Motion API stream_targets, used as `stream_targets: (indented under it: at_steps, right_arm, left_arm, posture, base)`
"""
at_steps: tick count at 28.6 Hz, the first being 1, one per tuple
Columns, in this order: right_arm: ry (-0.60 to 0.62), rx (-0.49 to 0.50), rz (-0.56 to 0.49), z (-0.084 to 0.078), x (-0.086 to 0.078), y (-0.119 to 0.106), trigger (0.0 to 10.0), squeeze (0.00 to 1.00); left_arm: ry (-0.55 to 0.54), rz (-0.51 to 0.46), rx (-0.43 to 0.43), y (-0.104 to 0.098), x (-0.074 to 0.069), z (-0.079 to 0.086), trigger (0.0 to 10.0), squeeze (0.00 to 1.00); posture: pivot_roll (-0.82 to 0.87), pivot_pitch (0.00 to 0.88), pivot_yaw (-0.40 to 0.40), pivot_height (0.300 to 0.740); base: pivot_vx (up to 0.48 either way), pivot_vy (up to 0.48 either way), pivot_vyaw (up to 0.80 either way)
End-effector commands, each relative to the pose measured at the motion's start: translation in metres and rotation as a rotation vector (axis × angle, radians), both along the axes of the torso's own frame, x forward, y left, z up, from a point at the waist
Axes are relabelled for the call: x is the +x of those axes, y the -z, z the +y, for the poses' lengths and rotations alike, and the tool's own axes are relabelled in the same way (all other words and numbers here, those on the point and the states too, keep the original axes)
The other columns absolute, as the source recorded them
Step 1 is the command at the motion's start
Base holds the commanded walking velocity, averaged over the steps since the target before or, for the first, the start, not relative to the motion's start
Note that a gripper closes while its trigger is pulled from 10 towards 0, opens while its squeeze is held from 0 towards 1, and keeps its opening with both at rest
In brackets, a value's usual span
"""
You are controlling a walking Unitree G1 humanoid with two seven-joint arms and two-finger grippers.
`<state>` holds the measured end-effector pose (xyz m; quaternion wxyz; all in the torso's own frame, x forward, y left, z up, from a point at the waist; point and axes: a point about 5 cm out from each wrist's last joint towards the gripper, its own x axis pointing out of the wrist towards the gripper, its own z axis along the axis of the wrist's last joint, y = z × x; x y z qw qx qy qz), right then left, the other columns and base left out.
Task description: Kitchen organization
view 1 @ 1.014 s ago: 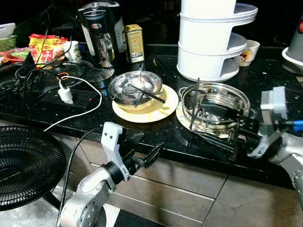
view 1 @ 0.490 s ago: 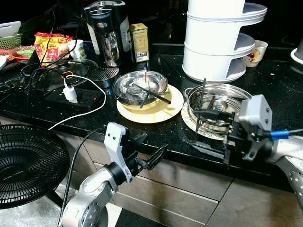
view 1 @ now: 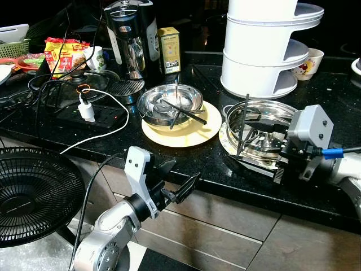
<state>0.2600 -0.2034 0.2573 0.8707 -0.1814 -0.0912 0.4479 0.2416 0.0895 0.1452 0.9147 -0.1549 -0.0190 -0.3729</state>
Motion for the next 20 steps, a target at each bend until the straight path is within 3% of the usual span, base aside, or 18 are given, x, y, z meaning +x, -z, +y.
stream_targets:
  at_steps: [1, 5, 7, 8, 9, 12, 15, 19, 20]
  right_arm:
    - [-0.020, 0.112, -0.031, 0.007, 0.000, -0.016, 10.0, 0.00]
    - [0.021, 0.209, -0.016, 0.015, 0.008, -0.024, 10.0, 0.00]
    - [0.154, 0.270, 0.016, 0.020, 0.027, -0.025, 10.0, 0.00]
    - [0.269, 0.267, 0.048, 0.022, 0.041, -0.021, 10.0, 0.00]
    - [0.269, 0.267, 0.048, 0.022, 0.041, -0.021, 10.0, 0.00]
    - [0.448, 0.229, 0.154, 0.033, 0.062, -0.007, 10.0, 0.00]
    - [0.537, 0.205, 0.243, 0.038, 0.071, -0.002, 10.0, 0.00]
    - [0.626, 0.161, 0.308, 0.031, 0.076, -0.007, 10.0, 0.00]
    - [0.698, 0.169, 0.360, 0.018, 0.078, -0.011, 10.0, 0.00]
  left_arm:
    - [-0.010, 0.067, 0.033, 0.014, -0.001, 0.002, 10.0, 0.00]
    - [-0.010, 0.068, 0.033, 0.014, -0.001, 0.003, 10.0, 0.00]
    - [-0.009, 0.068, 0.033, 0.014, -0.001, 0.003, 10.0, 0.00]
    - [-0.008, 0.069, 0.032, 0.014, -0.001, 0.002, 10.0, 0.00]
    - [-0.008, 0.069, 0.032, 0.014, -0.001, 0.002, 10.0, 0.00]
    - [-0.006, 0.070, 0.030, 0.015, -0.001, 0.000, 10.0, 0.00]
    - [-0.007, 0.071, 0.028, 0.015, -0.002, -0.001, 10.0, 0.00]
    - [-0.013, 0.071, 0.028, 0.016, -0.003, 0.000, 10.0, 0.00]
    - [-0.019, 0.071, 0.028, 0.016, -0.003, 0.002, 10.0, 0.00]
  posture:
    - [-0.03, 0.000, 0.063, 0.740]
    - [-0.03, 0.000, 0.065, 0.740]
    - [-0.03, 0.000, 0.066, 0.740]
    - [-0.04, 0.000, 0.063, 0.740]
    - [-0.04, 0.000, 0.063, 0.740]
    - [-0.04, 0.000, 0.059, 0.740]
    - [-0.03, 0.000, 0.053, 0.740]
    - [-0.02, 0.000, 0.043, 0.740]
    - [-0.02, 0.000, 0.038, 0.740]
  base:
    - [0.000, 0.000, 0.00]
    - [0.000, 0.000, 0.00]
    - [0.000, 0.000, 0.00]
    - [0.000, 0.000, 0.00]
    - [0.000, 0.000, 0.00]
    - [0.000, 0.000, 0.00]
    - [0.000, 0.000, 0.00]
    - [0.000, 0.000, 0.00]
    - [0.000, 0.000, 0.00]
